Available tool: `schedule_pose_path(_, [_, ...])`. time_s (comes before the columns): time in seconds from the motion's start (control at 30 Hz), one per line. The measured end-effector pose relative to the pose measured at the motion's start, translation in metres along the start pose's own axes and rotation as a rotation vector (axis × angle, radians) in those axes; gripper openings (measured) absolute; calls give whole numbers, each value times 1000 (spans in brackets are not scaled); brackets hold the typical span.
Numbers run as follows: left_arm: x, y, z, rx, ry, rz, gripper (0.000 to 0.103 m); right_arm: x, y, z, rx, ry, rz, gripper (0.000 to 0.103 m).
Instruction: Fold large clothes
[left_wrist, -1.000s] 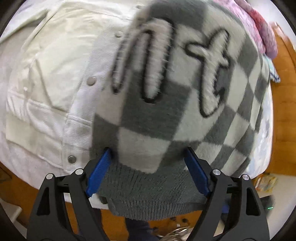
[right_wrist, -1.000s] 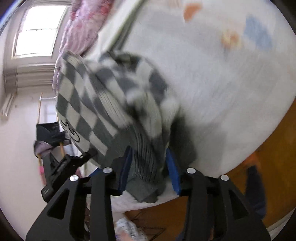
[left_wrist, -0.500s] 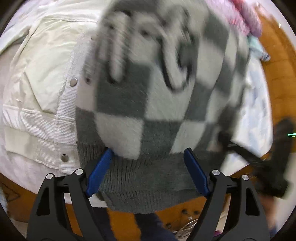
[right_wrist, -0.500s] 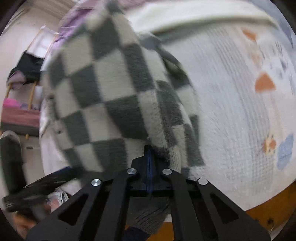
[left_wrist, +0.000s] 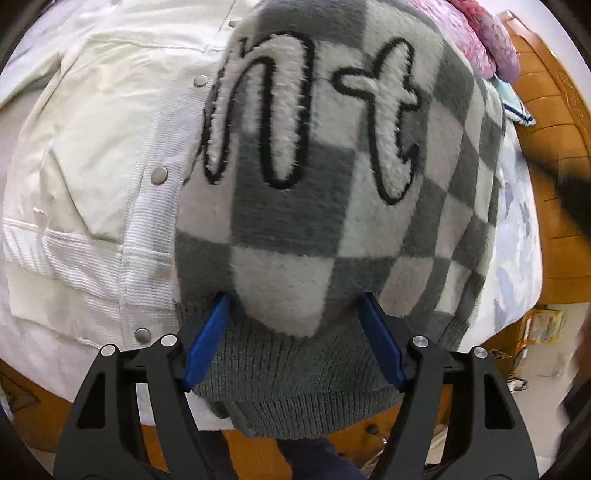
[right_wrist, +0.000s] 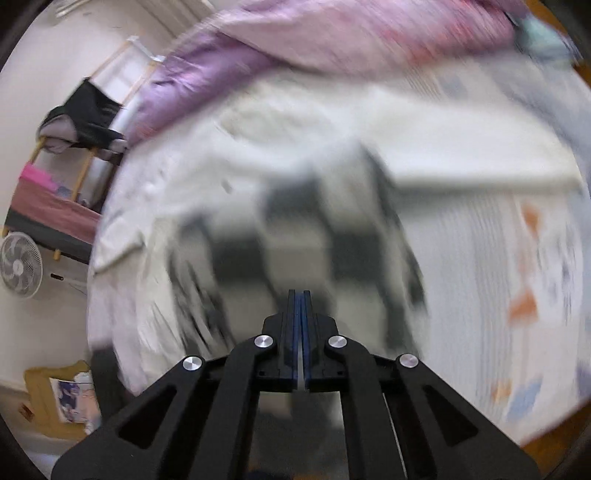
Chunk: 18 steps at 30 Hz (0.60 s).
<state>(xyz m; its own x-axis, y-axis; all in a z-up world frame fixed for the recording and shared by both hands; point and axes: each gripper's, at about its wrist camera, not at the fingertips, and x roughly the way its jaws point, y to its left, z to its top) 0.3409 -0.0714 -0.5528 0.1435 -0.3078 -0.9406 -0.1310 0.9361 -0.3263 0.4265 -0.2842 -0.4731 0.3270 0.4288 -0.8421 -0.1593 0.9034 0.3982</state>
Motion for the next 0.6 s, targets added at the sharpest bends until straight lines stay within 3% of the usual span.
schedule_pose_path(0.07, [0, 2, 0, -19, -1, -8, 72, 24, 12, 23, -62, -4, -55, 2])
schedule_pose_path(0.17, [-5, 8, -4, -28, -4, -18, 72, 79, -14, 40, -44, 82, -184, 0])
schedule_pose_path(0.27, [-23, 19, -12, -74, -33, -52, 75, 122, -57, 43, 53, 146, -168, 0])
schedule_pose_path(0.37, [-33, 22, -11, -84, -59, -90, 76, 126, -63, 46, 29, 140, -181, 0])
schedule_pose_path(0.47, [-36, 24, -16, -97, -70, -76, 82, 120, -60, 51, 84, 146, -160, 0])
schedule_pose_path(0.6, [-36, 29, -22, -120, -57, -78, 82, 63, -40, 22, 68, 120, -97, 4])
